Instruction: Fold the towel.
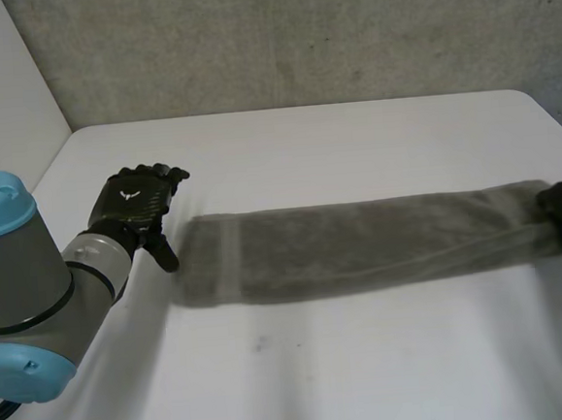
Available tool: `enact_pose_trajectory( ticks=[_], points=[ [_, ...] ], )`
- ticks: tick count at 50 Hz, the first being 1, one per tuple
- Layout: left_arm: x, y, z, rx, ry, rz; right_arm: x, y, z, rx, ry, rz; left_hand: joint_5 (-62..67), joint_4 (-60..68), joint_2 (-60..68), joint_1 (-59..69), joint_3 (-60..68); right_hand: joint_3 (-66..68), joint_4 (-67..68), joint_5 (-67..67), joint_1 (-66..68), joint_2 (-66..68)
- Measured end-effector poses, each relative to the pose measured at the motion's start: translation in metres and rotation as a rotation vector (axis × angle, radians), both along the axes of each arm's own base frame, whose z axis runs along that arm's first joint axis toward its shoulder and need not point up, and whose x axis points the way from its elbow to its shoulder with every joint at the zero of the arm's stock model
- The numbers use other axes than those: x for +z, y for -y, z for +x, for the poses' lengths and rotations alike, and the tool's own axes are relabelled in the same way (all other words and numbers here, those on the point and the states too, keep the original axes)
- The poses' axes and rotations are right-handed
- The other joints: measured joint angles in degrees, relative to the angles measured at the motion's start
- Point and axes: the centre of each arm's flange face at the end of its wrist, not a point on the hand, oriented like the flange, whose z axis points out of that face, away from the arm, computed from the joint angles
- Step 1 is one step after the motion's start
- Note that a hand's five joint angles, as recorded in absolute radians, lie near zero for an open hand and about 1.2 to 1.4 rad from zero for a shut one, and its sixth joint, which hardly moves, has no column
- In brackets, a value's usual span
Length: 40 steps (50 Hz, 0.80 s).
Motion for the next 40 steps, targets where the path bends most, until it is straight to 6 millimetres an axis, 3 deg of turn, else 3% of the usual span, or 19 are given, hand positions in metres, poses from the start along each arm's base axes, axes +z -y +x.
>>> enact_pose_trajectory(
  ticks=[7,9,12,16,23,24,25,26,29,31,32,34,40],
  points=[
    [0.004,0.000,0.001,0.004,-0.003,-0.010,0.034,0.022,-0.053,-0.118,-0.141,-0.070,0.00,0.00,0.00,0.00,0.00,0.30,0.00,0.01,0.11,0.00],
    [0.005,0.001,0.002,0.006,-0.005,-0.014,0.042,0.026,-0.061,-0.129,-0.165,-0.074,0.00,0.00,0.00,0.00,0.00,0.31,0.00,0.01,0.12,0.00],
    [0.008,0.001,0.003,0.009,-0.007,-0.023,0.056,0.030,-0.064,-0.131,-0.180,-0.077,0.00,0.00,0.00,0.00,0.00,0.31,0.00,0.01,0.13,0.00],
    [0.012,0.001,0.004,0.012,-0.011,-0.032,0.074,0.032,-0.046,-0.094,-0.164,-0.095,0.00,0.00,0.00,0.00,0.00,0.31,0.00,0.01,0.14,0.00],
    [0.015,0.001,0.004,0.014,-0.016,-0.042,0.109,0.019,0.052,0.095,-0.078,-0.193,0.00,0.00,0.00,0.00,0.00,1.14,0.00,0.01,0.30,0.00],
    [0.016,0.001,0.004,0.014,-0.016,-0.042,0.113,0.010,0.081,0.150,-0.064,-0.213,0.00,0.00,0.00,0.00,0.00,1.19,0.00,0.02,0.31,0.02],
    [0.016,0.001,0.004,0.014,-0.016,-0.042,0.114,0.006,0.093,0.176,-0.058,-0.220,0.00,0.00,0.00,0.00,0.00,1.23,0.00,0.02,0.38,0.11],
    [0.016,0.001,0.004,0.014,-0.016,-0.042,0.115,-0.006,0.123,0.237,-0.046,-0.234,0.00,0.00,0.00,0.00,0.00,1.32,0.00,0.02,0.39,0.21],
    [0.016,0.000,0.004,0.014,-0.016,-0.042,0.113,-0.033,0.178,0.356,-0.029,-0.250,0.00,0.00,0.00,0.00,0.00,1.32,0.00,0.02,0.39,0.21],
    [0.015,0.000,0.004,0.013,-0.015,-0.041,0.105,-0.060,0.217,0.451,-0.020,-0.250,0.00,0.00,0.00,0.00,0.00,1.32,0.00,0.02,0.40,0.21],
    [0.015,0.000,0.004,0.013,-0.015,-0.040,0.102,-0.066,0.226,0.474,-0.019,-0.248,0.00,0.00,0.00,0.00,0.00,1.32,0.00,0.02,0.40,0.21],
    [0.015,0.000,0.004,0.013,-0.014,-0.038,0.084,-0.099,0.264,0.584,-0.022,-0.227,0.00,0.00,0.00,0.00,0.00,1.32,0.00,0.02,0.40,0.21],
    [0.013,-0.002,0.004,0.010,-0.012,-0.032,0.041,-0.152,0.307,0.749,-0.059,-0.162,0.00,0.00,0.00,0.00,0.00,1.32,0.00,0.02,0.40,0.21]
  ],
)
